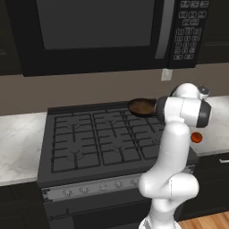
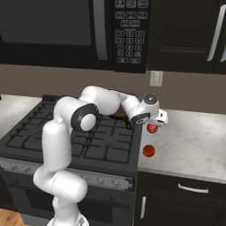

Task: Place the pan on the rear right burner on the stove. Then place the tomato and the onion in the pan and turn on the rear right burner.

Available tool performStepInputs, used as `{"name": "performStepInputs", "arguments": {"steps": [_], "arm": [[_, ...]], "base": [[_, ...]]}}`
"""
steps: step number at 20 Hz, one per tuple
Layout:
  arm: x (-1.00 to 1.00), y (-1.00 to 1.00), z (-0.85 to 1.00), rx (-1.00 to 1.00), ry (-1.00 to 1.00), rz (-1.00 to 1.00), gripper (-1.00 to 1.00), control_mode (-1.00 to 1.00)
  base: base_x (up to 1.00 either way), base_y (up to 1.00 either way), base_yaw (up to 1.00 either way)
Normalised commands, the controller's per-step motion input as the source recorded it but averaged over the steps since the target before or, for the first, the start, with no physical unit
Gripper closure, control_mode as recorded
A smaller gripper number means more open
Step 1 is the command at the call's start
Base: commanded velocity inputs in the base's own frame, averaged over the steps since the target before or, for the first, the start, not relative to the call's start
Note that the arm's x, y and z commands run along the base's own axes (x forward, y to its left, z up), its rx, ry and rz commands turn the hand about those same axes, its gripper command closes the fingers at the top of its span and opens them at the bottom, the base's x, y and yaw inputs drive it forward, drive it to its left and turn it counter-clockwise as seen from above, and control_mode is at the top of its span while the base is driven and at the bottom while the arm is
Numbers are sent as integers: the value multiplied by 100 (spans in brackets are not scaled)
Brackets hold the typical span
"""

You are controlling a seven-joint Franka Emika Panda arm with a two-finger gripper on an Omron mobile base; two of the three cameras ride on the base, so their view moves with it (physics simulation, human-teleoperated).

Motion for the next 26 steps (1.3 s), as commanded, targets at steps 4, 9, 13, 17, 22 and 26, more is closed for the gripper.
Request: {"name": "performStepInputs", "arguments": {"steps": [4, 9, 13, 17, 22, 26], "arm": [[10, 0, -15, 0, 0, 0, -100, -100], [16, 0, -16, 0, 0, 0, -100, -100], [19, 0, -21, 0, 1, 0, -100, -100], [21, 0, -25, 1, 4, -1, -100, -100], [20, -2, -25, 1, 3, -1, -100, -100], [20, -1, -23, 0, 3, -1, 100, -100]], "base": [[0, 0, 0], [0, 0, 0], [0, 0, 0], [0, 0, 0], [0, 0, 0], [0, 0, 0]]}}
